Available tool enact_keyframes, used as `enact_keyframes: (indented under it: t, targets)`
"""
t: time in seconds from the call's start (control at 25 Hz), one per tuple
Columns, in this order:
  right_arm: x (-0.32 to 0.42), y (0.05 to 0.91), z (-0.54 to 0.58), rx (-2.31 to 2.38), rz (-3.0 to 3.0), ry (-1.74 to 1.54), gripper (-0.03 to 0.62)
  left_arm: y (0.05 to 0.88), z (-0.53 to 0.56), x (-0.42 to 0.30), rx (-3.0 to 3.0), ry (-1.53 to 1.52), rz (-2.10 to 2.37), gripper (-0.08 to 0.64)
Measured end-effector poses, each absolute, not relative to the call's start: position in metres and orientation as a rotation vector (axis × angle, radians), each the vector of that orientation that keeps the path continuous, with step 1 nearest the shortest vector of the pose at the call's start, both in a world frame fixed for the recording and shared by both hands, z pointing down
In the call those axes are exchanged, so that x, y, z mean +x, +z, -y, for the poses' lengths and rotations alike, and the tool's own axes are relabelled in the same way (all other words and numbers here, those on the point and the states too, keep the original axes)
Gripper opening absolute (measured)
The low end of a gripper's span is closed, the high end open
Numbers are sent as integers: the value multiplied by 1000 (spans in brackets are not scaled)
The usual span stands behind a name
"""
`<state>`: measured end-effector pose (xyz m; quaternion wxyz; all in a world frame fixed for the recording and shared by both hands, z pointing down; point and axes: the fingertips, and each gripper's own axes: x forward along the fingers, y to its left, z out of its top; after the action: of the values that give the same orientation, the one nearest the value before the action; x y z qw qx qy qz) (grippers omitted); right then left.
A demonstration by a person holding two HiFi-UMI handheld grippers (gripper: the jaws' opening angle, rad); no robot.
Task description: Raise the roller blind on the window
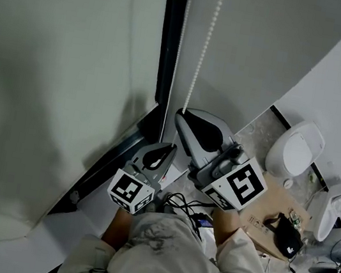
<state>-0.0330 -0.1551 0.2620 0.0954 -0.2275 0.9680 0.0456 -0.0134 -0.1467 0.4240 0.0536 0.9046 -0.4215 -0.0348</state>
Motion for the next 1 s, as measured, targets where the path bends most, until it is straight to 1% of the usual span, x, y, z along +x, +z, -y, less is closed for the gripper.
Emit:
enact_keyframes:
  t: [0.28, 0.52, 1.0]
  targets:
    - [-29, 267, 157, -666, -2863, 139, 10, 429, 148, -18, 2731, -103, 1275, 9]
    - [-32, 282, 145, -702, -2873, 272, 9, 445, 139, -19, 2724, -74, 1258, 9]
    - [-28, 329, 153, -734, -2940, 221, 9, 491, 142, -14, 2708, -16, 1212, 9]
